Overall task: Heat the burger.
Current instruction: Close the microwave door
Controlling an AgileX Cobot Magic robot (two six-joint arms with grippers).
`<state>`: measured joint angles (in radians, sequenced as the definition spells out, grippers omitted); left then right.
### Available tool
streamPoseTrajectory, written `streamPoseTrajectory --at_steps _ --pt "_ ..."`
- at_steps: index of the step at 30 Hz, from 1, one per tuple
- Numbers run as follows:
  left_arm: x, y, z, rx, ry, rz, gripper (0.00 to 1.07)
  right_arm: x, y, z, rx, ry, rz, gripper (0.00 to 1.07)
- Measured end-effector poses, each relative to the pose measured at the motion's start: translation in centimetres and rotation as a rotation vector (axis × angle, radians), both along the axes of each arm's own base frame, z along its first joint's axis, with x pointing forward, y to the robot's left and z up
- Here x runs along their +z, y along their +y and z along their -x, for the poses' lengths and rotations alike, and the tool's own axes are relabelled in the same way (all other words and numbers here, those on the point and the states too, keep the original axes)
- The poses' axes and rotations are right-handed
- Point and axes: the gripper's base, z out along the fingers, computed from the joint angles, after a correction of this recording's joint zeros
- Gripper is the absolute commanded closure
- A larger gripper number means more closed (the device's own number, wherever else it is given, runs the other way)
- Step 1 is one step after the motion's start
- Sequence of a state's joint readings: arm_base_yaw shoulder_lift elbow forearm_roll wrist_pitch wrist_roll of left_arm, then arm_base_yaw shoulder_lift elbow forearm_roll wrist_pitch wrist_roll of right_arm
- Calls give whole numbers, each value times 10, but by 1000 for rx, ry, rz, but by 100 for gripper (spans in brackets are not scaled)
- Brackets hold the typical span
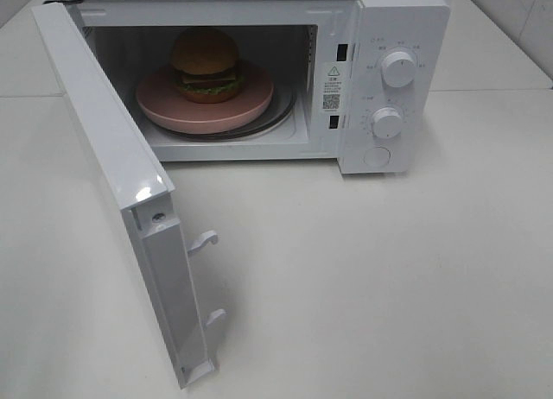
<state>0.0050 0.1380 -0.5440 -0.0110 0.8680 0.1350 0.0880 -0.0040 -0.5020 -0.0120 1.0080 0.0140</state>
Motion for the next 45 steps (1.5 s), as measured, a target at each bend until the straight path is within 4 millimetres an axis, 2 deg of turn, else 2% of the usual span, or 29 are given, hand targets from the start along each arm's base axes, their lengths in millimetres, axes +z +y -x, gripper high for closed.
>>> streamPoseTrajectory --at_steps 1,3,4,6,7,8,9,10,11,12,13,14,15,16,17,18,19,20,26,36,42,45 --pt "0 0 0 0 0 0 9 0 0 0 0 0 0 60" --pt "7 0 -21 0 -20 -2 11 0 0 0 0 0 0 60" --pt "7 0 -21 0 -20 -2 11 0 0 0 0 0 0 60" --pt "12 0 -41 1 -50 -2 15 0 0 0 0 0 0 60" --pt "12 0 -41 1 -50 -2 15 0 0 0 0 0 0 60" --pt "14 0 -52 2 -54 -3 16 0 0 0 0 0 0 60" --pt "14 1 -58 1 -55 -6 22 0 0 0 0 0 0 60" --pt "14 1 -58 1 -55 -6 22 0 0 0 0 0 0 60" --pt "13 1 -68 -3 -48 -16 25 0 0 0 0 0 0 60" --pt "11 1 -73 -4 -46 -21 34 0 0 0 0 0 0 60" --pt "11 1 -73 -4 -46 -21 34 0 0 0 0 0 0 60" --pt "7 1 -82 -6 -50 -22 49 0 0 0 0 0 0 60" --pt "5 1 -85 -6 -49 -20 57 0 0 0 0 0 0 60" --pt "5 1 -85 -6 -49 -20 57 0 0 0 0 0 0 60" --pt "-5 0 -93 -6 -36 -9 80 0 0 0 0 0 0 60" --pt "-10 0 -97 -5 -33 1 93 0 0 0 0 0 0 60" --pt "-10 0 -97 -5 -33 1 93 0 0 0 0 0 0 60" --pt "-19 0 -103 -1 -38 15 106 0 0 0 0 0 0 60" --pt "-39 1 -112 25 -93 62 106 0 0 0 0 0 0 60" --pt "-54 1 -122 16 -113 48 106 0 0 0 0 0 0 60" --pt "-61 -3 -140 1 -124 118 106 0 0 0 0 0 0 60" --pt "-73 -8 -161 -62 -136 110 106 0 0 0 0 0 0 60"
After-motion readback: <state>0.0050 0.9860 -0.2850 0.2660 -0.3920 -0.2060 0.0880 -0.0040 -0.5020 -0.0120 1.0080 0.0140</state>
